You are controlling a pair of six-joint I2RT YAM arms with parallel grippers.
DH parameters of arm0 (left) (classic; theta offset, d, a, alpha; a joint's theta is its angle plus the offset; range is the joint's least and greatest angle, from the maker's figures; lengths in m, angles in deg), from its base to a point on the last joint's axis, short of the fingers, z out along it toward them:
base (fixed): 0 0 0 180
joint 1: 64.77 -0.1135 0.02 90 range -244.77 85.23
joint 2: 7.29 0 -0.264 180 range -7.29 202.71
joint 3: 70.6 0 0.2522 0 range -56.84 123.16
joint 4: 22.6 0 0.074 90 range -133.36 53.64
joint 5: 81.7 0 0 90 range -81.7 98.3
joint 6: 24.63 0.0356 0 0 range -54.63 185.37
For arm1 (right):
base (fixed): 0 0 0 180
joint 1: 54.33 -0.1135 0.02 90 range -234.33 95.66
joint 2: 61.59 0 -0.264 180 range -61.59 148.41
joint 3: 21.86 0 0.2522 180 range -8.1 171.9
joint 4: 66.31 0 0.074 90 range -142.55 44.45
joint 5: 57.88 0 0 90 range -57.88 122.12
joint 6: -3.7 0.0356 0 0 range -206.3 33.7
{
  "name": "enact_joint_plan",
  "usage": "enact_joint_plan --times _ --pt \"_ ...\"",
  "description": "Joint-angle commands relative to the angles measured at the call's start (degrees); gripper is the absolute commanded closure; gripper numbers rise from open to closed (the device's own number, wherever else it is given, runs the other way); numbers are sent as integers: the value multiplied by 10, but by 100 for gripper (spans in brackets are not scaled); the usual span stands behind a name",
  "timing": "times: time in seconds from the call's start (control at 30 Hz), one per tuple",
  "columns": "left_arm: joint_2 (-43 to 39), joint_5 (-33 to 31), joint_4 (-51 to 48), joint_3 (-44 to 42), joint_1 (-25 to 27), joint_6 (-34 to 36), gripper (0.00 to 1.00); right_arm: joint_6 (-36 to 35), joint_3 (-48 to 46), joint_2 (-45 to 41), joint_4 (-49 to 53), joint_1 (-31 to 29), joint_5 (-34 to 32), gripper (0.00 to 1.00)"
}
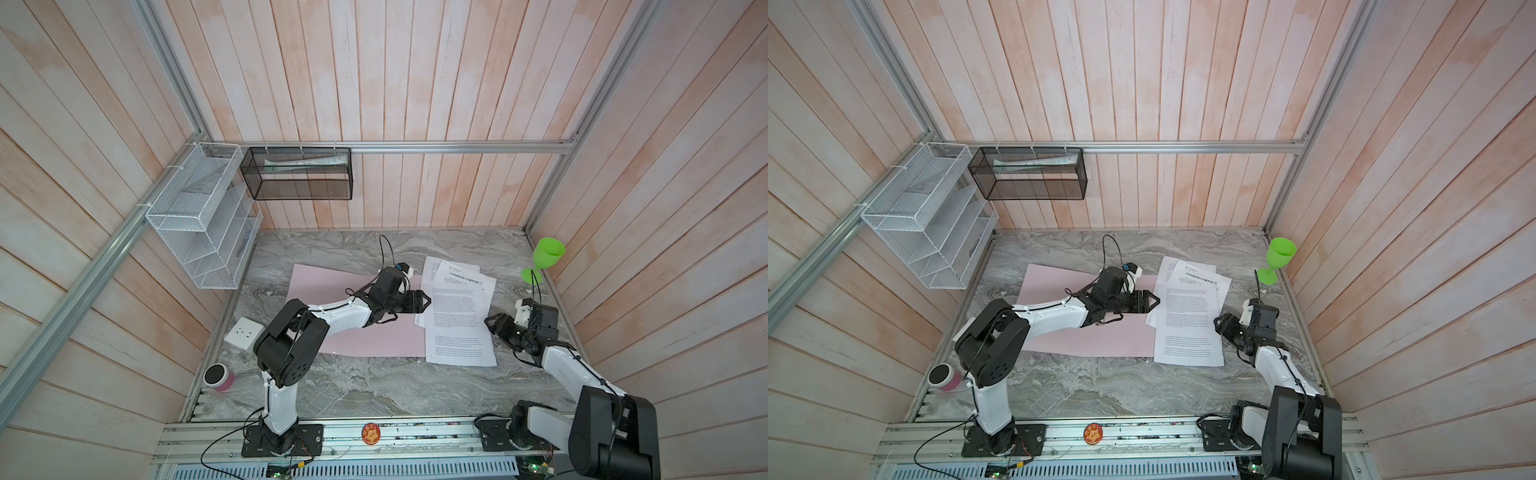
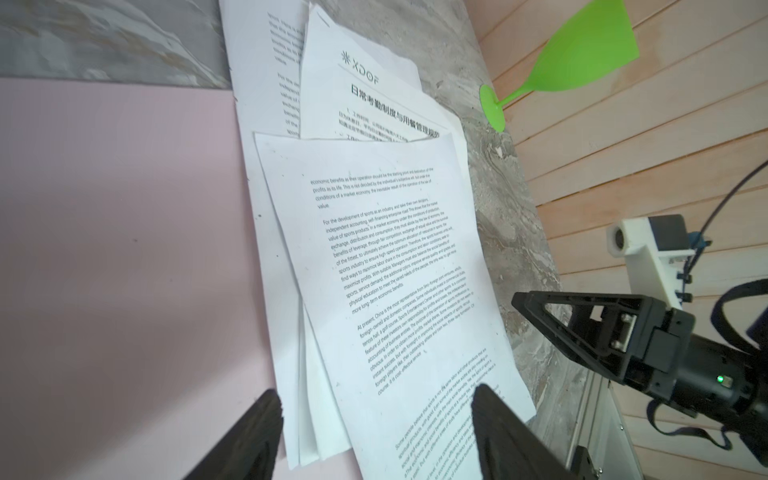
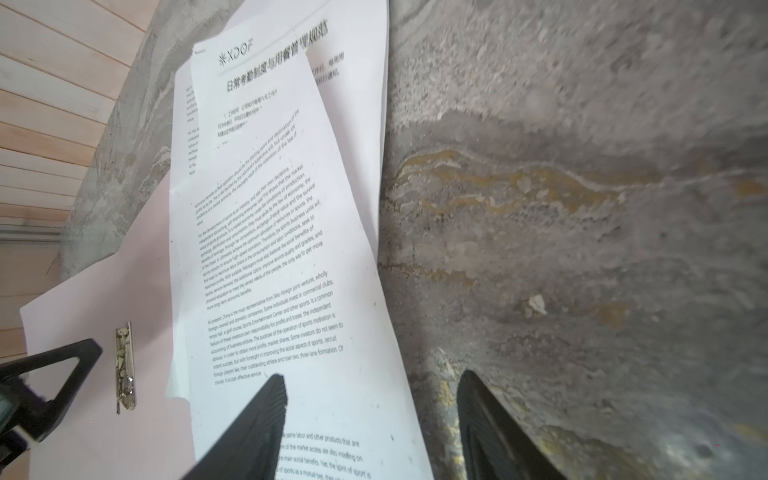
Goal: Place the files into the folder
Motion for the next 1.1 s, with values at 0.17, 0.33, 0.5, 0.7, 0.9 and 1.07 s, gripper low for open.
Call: enact_joint_plan --times 0.17,0.33,0.5,0.7,0.9,1.07 --pt "56 60 19 52 17 -4 28 31 -25 24 -60 6 81 43" --pt "82 68 4 67 17 -3 29 31 -25 37 -73 7 113 48" --pt "107 75 -9 77 17 -8 31 45 -30 19 -91 7 141 50" --pt "125 82 -6 74 15 -11 31 51 -33 30 -110 6 169 51" --pt "127 87 4 63 12 -13 32 46 -32 69 -130 6 179 53" --pt "126 88 5 58 10 -11 33 26 -21 107 -121 6 167 57"
